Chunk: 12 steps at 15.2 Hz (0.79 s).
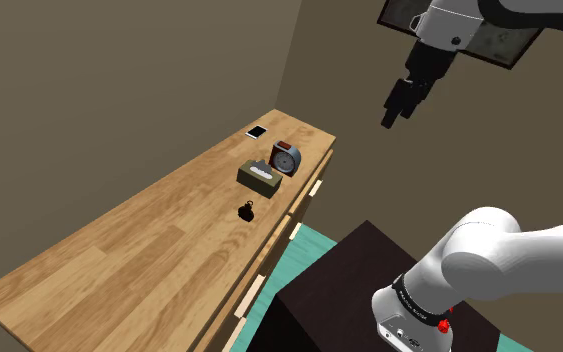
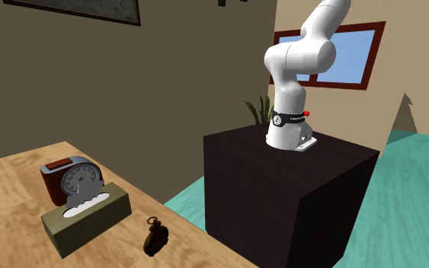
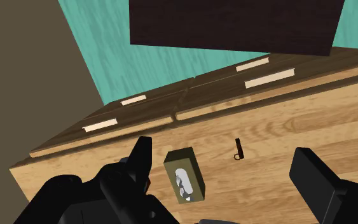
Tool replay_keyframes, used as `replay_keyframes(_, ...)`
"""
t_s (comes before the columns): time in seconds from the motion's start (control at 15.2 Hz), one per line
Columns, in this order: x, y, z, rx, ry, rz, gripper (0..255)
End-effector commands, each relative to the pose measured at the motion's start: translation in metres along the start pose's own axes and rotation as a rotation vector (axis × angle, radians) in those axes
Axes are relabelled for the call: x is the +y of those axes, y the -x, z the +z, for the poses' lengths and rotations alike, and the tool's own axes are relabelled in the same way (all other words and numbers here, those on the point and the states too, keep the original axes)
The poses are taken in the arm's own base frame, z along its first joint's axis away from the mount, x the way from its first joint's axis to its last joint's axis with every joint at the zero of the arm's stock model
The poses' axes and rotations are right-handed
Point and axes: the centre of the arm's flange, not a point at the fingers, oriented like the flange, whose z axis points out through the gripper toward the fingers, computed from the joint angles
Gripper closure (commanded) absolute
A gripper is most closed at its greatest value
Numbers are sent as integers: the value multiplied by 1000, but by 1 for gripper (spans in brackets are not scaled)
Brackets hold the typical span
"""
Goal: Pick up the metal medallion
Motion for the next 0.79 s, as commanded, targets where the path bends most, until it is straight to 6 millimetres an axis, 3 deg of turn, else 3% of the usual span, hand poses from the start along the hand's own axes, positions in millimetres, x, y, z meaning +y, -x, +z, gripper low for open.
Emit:
replay_keyframes(0.0, 0, 0, 0, 0, 0, 0, 0)
replay_keyframes(0.73, -9, -59, 128, 44, -74, -24, 0)
